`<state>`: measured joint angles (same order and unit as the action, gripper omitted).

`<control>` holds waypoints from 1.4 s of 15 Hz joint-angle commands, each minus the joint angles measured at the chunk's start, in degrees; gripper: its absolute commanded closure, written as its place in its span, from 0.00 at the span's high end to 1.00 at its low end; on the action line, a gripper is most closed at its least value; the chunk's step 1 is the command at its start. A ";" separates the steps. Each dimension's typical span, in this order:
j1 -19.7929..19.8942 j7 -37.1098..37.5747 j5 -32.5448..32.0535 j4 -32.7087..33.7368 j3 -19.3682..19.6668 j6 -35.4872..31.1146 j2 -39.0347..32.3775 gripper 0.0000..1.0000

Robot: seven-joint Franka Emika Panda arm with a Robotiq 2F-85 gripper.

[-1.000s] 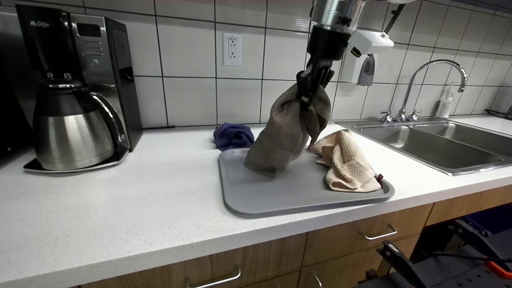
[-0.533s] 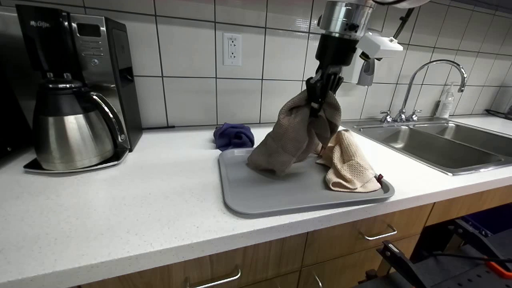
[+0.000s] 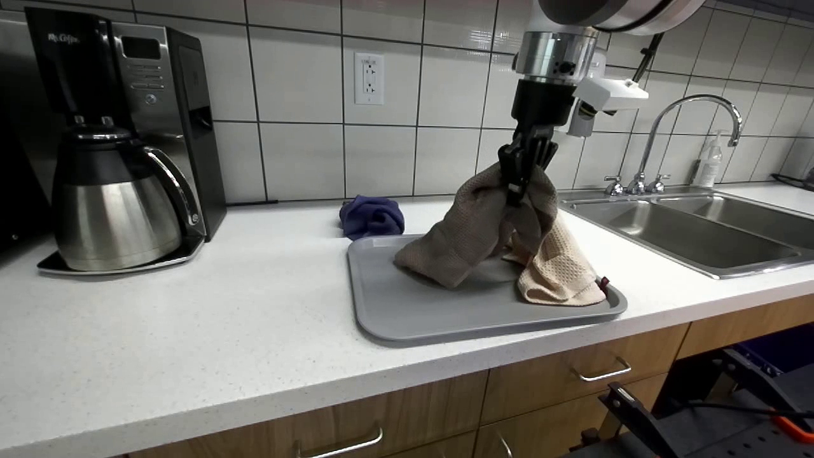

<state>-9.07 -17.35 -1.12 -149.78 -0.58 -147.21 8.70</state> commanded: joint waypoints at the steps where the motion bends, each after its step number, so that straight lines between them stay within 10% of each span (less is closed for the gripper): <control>1: 1.48 0.13 0.06 3.14 -0.67 3.12 -3.45 0.02; 21: 2.84 7.11 -8.71 8.55 -1.25 8.27 -13.24 0.02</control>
<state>-7.34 -12.98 -7.16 -142.66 -0.81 -141.20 -4.18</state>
